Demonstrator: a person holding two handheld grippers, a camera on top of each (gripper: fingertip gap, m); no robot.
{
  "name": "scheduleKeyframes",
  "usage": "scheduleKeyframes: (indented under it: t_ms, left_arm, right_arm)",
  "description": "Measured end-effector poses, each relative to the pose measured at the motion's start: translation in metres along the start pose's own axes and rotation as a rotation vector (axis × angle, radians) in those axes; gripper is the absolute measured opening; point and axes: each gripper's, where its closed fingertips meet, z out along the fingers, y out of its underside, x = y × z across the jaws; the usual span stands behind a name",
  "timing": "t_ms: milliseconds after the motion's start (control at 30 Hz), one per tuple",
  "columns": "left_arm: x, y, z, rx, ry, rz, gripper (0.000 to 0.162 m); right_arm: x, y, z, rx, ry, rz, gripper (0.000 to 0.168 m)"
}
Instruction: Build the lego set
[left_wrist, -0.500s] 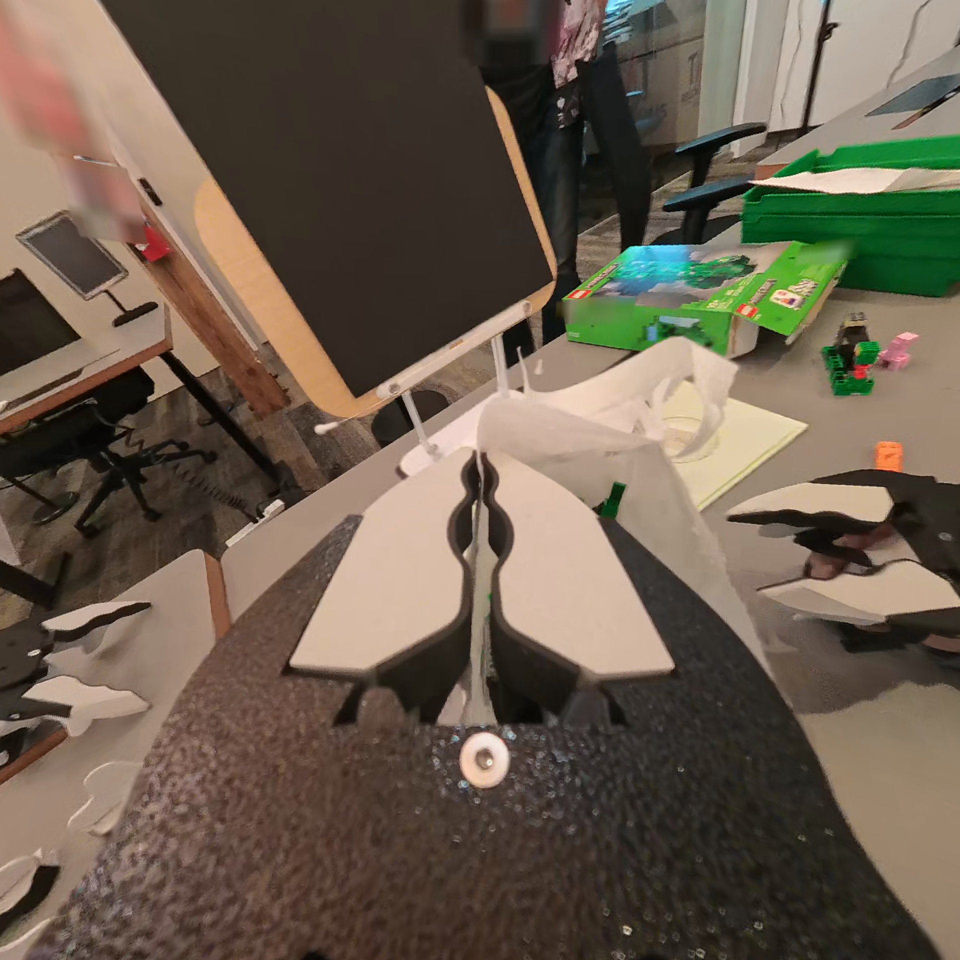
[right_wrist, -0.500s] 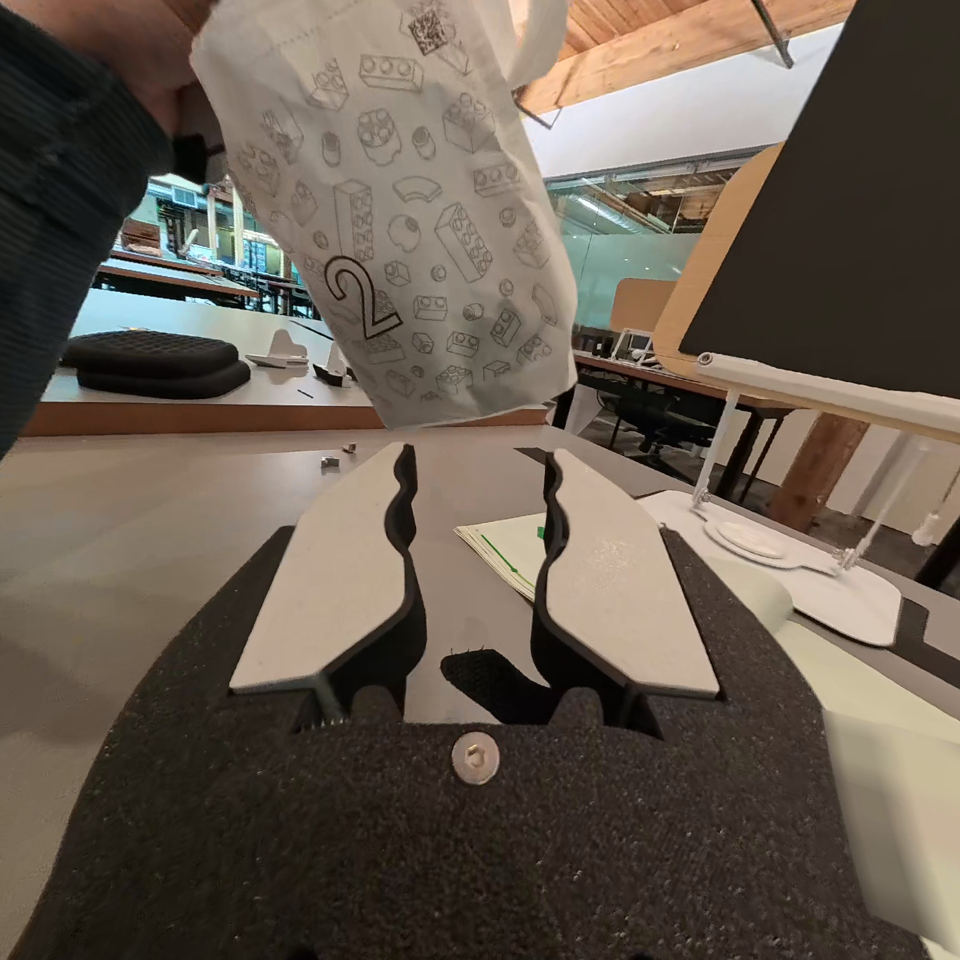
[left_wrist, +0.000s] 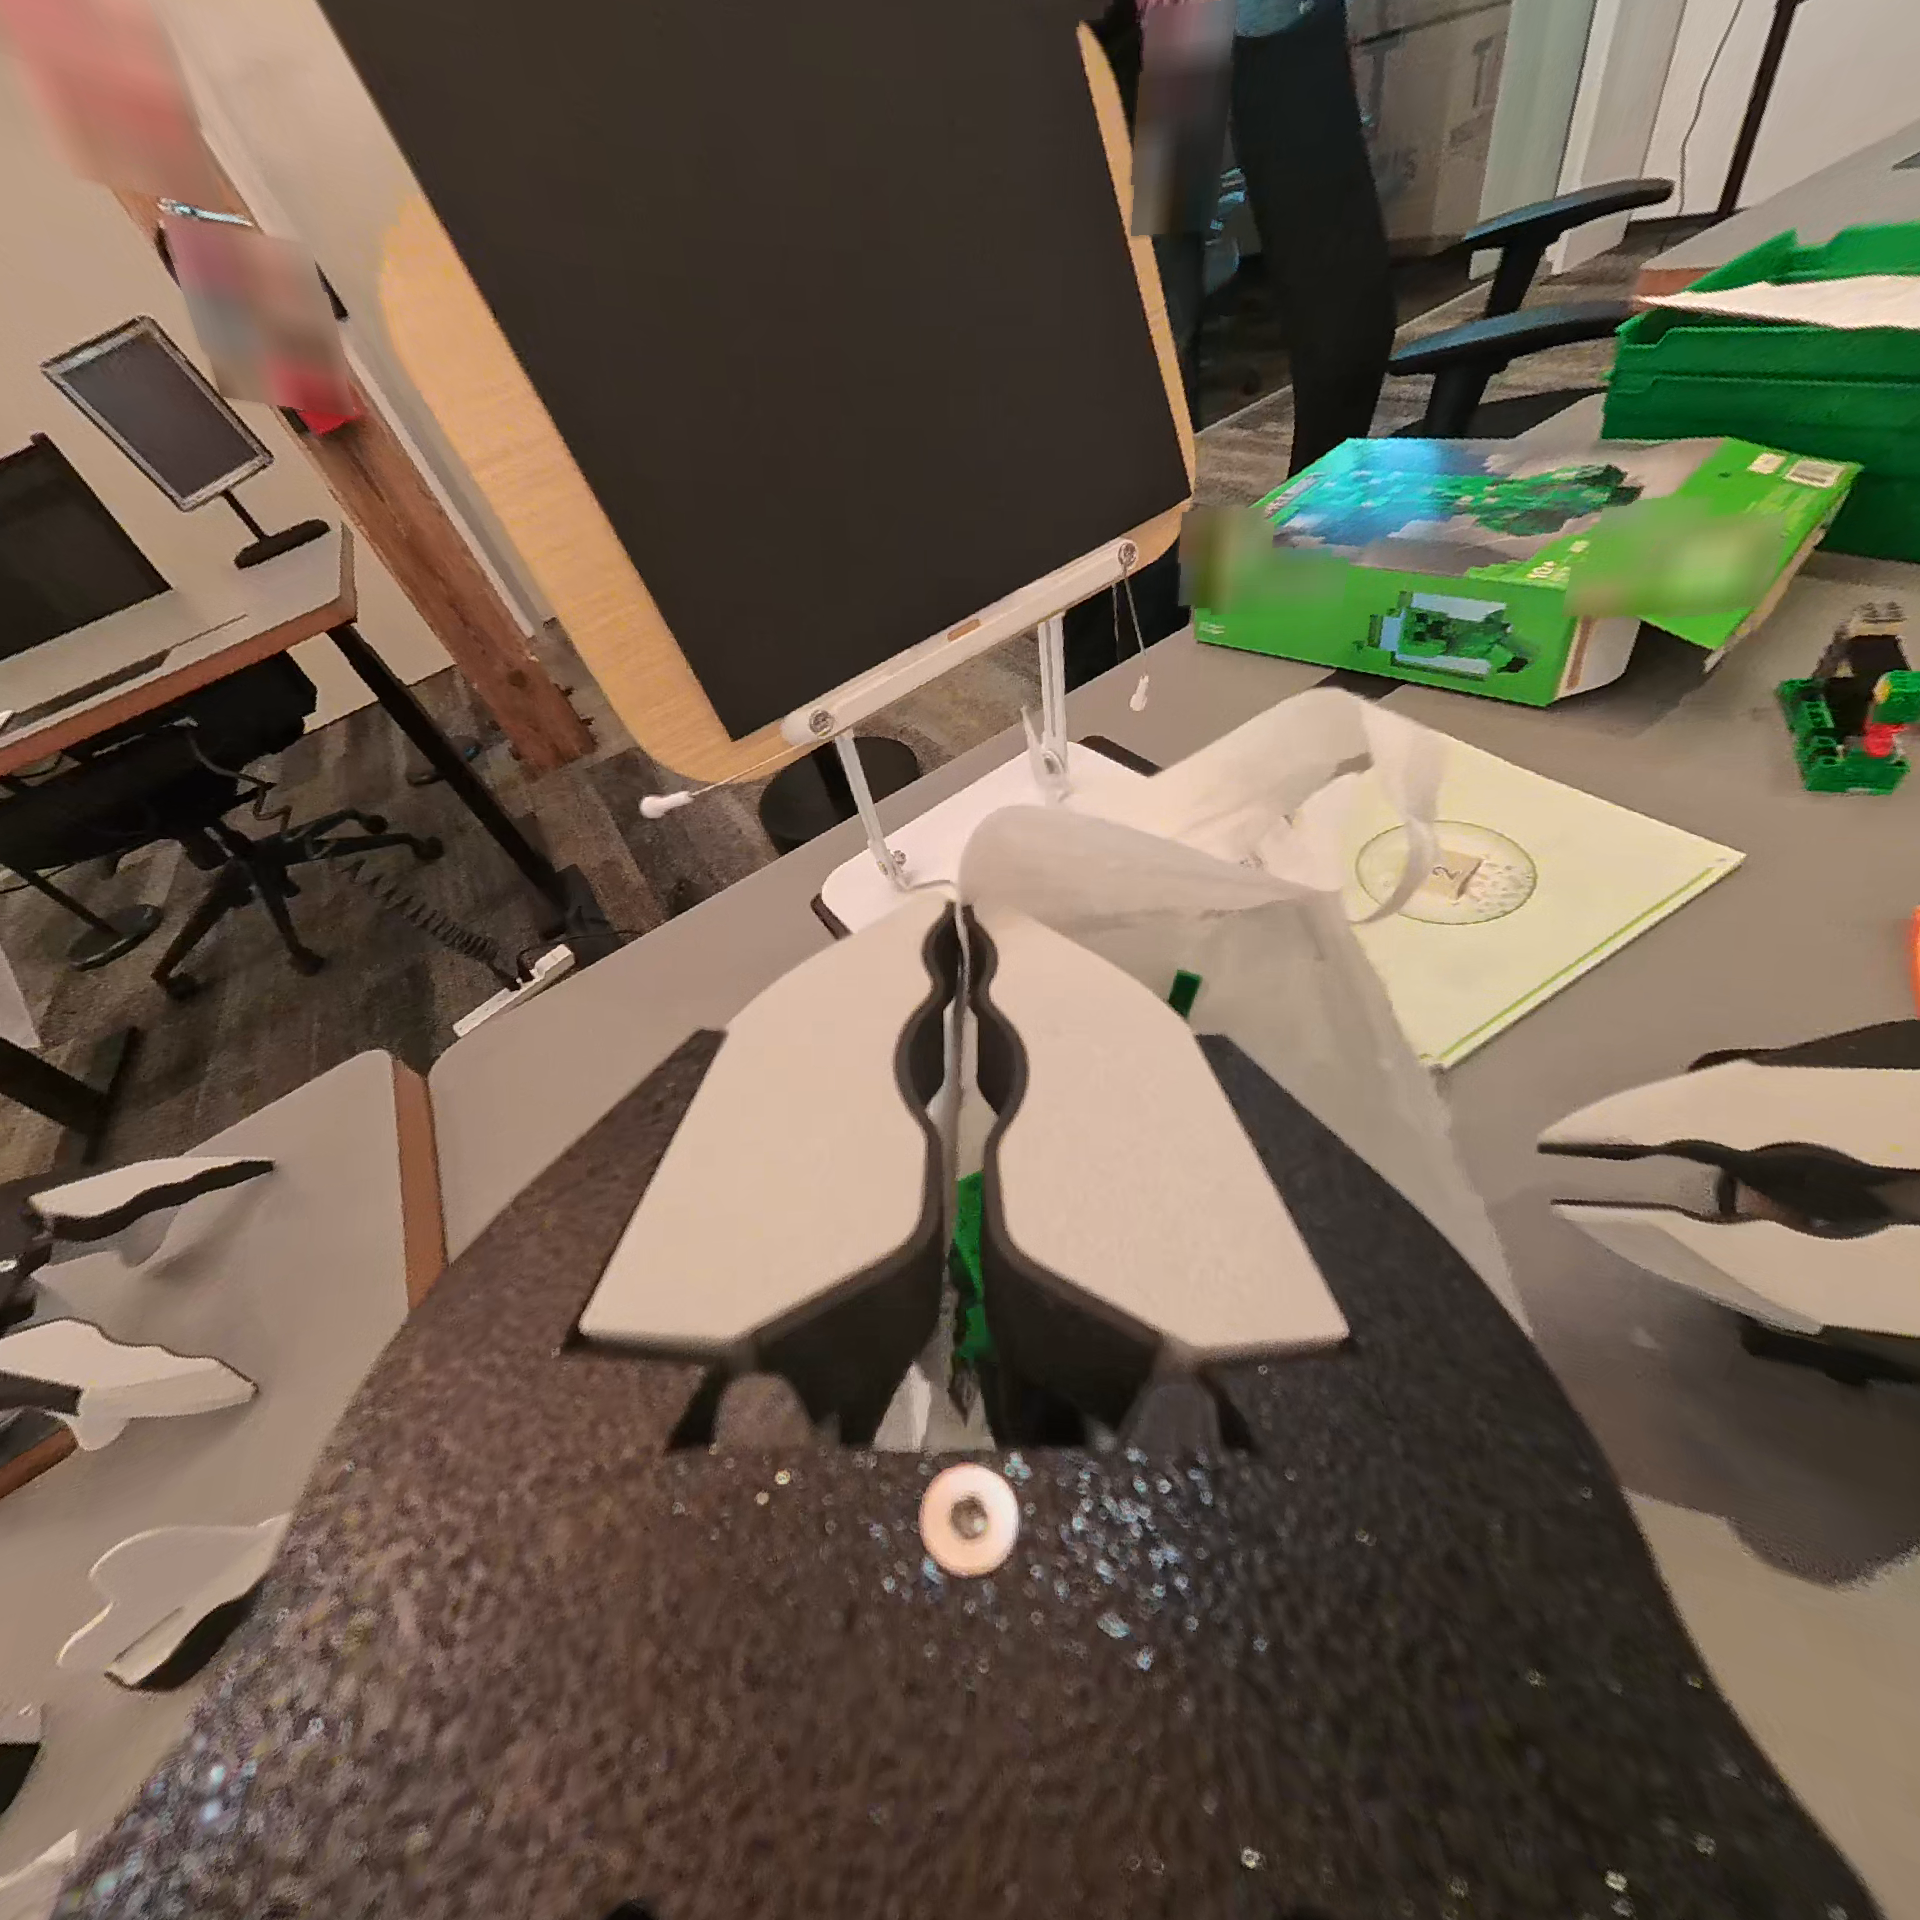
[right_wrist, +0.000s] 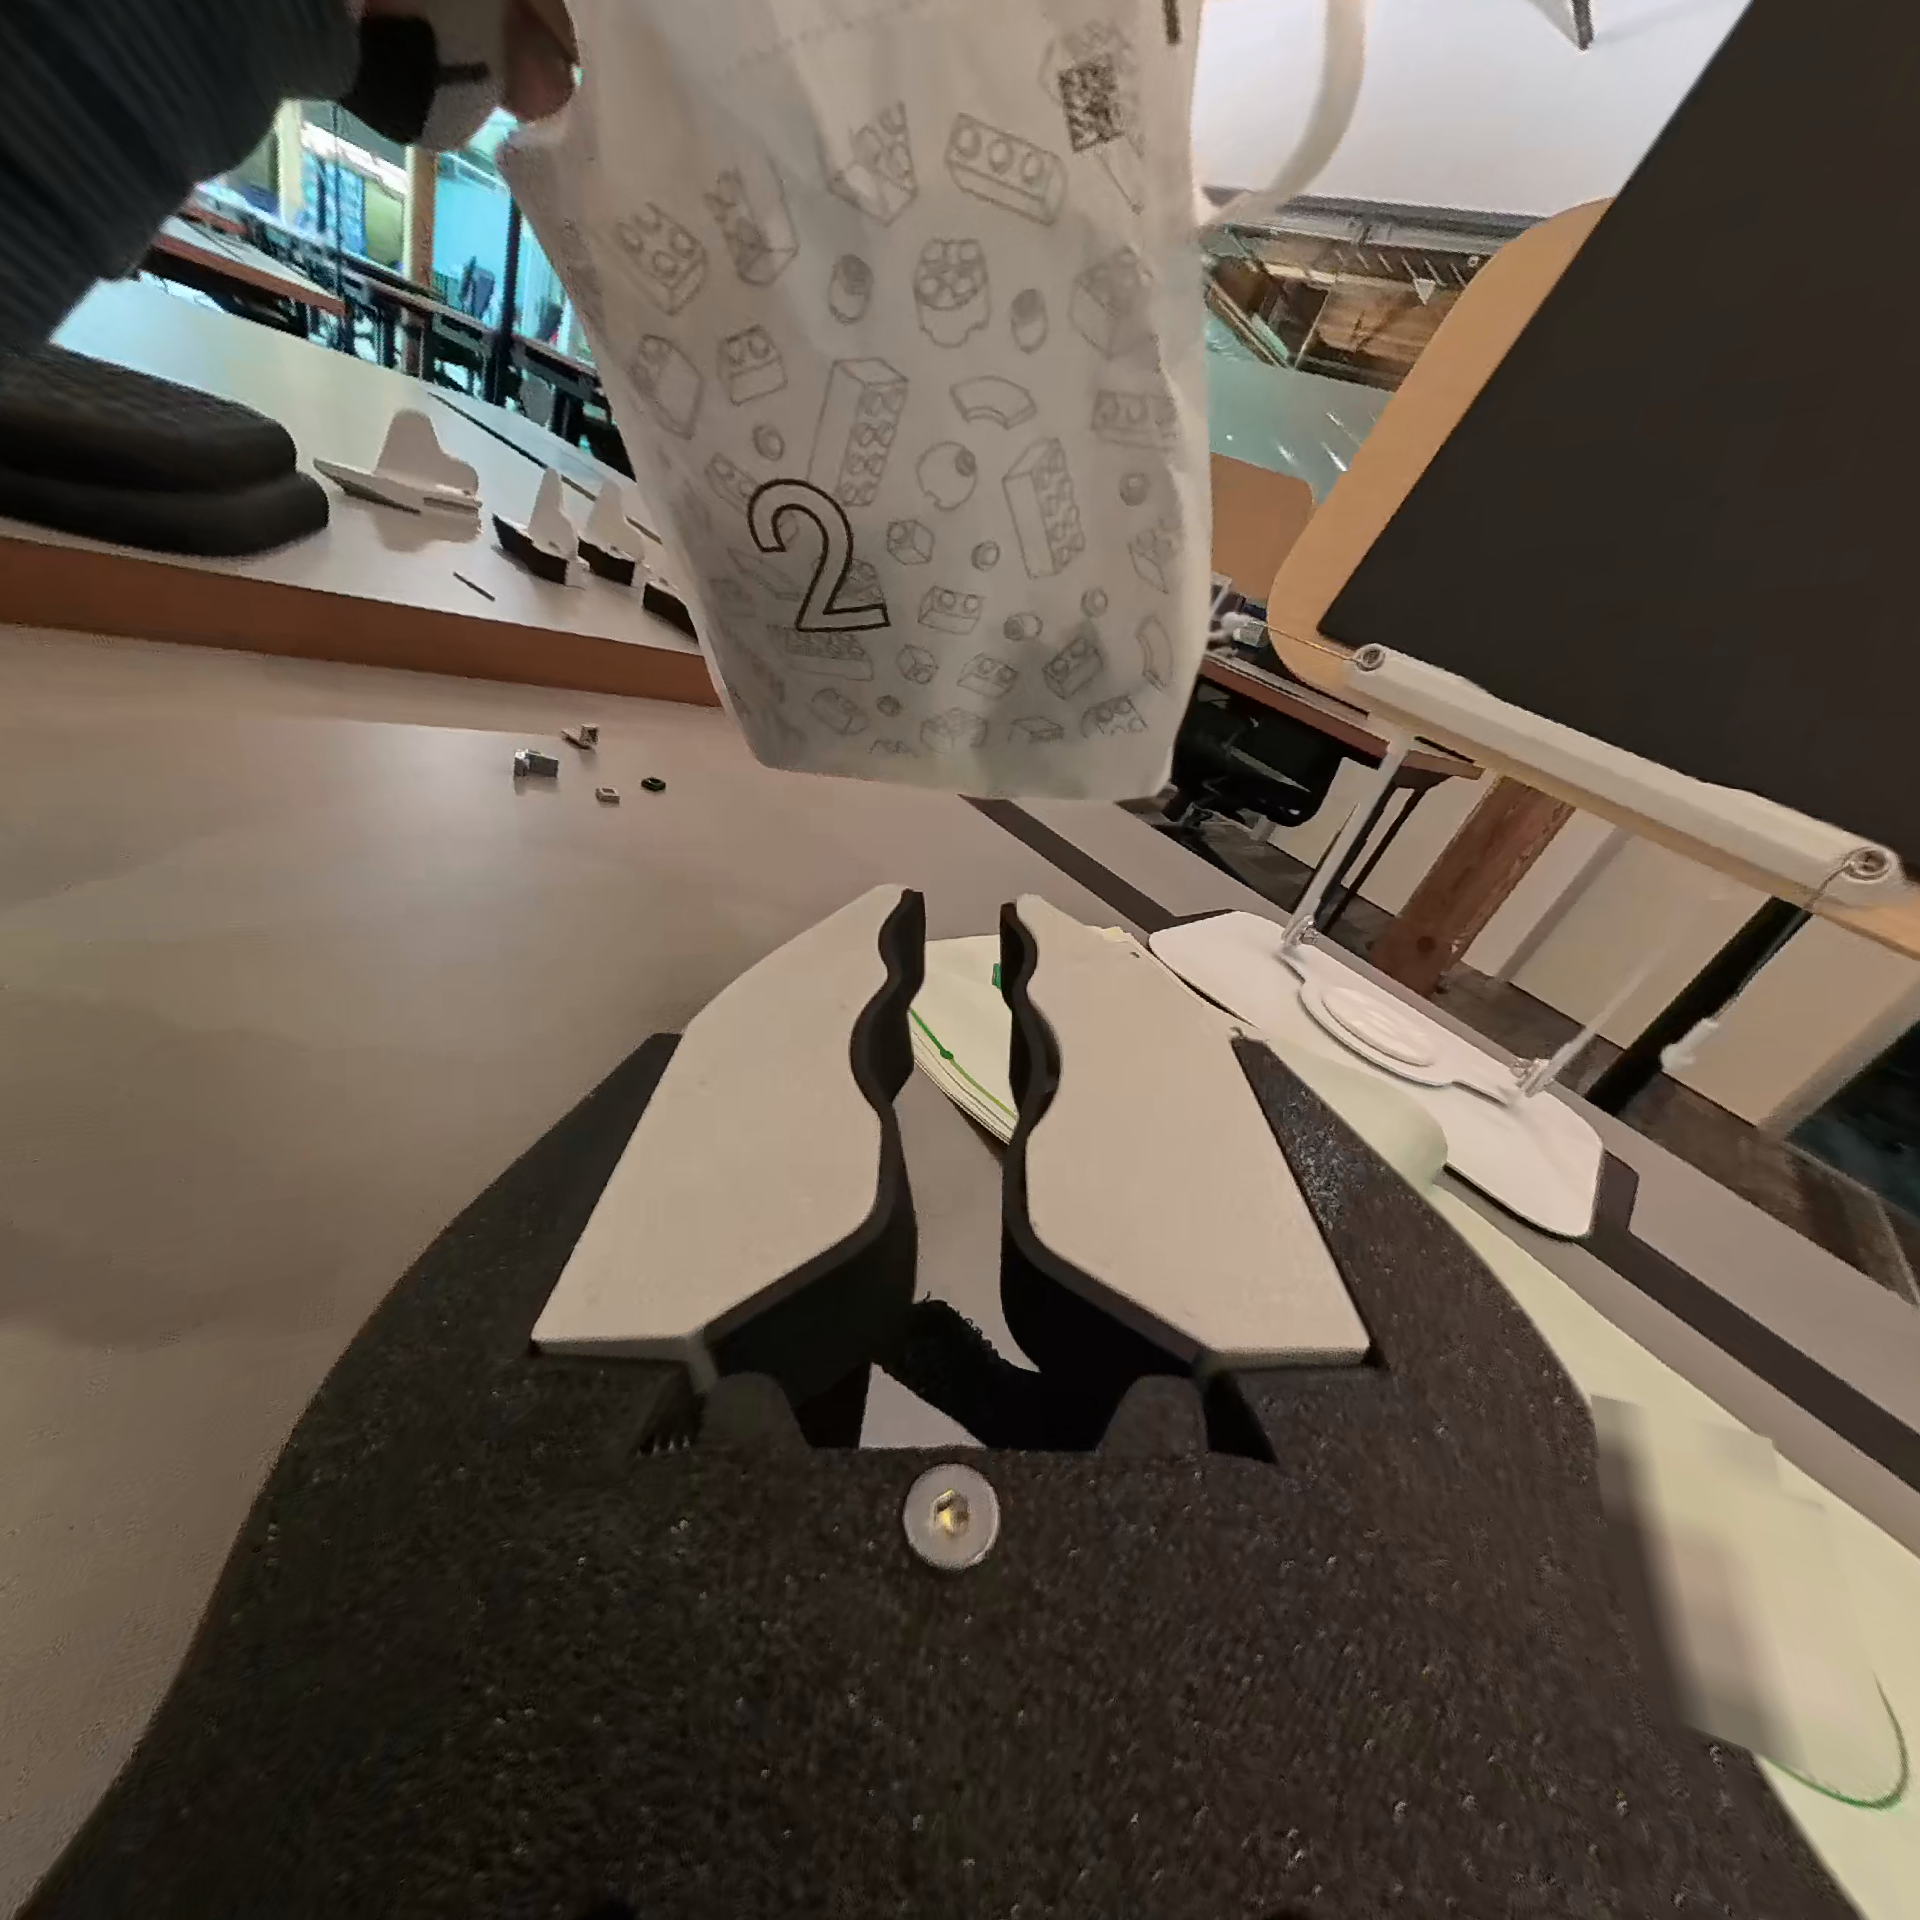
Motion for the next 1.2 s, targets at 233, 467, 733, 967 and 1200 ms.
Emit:
scheduleKeyframes:
  t_ms: [233,467,733,967,1200]
  left_arm:
    - [0.006,-0.002,0.006,0.020,0.034,-0.009,0.000]
    - [0.012,-0.006,0.005,0.009,0.014,0.037,0.000]
    - [0.018,-0.007,0.008,-0.015,-0.004,0.086,0.000]
    - [0.024,-0.009,0.009,-0.010,0.039,0.075,0.000]
    - [0.028,-0.002,0.015,-0.051,0.082,0.057,0.000]
  right_arm:
    - [0.002,0.000,0.001,0.006,0.012,-0.008,0.008]
    - [0.011,-0.009,-0.007,0.047,0.040,0.031,0.001]
    - [0.125,-0.051,-0.095,0.095,0.398,-0.248,0.000]
    - [0.244,0.066,-0.228,-0.356,0.791,-0.275,0.000]
    - [0.263,0.080,-0.246,-0.300,0.846,-0.042,0.000]
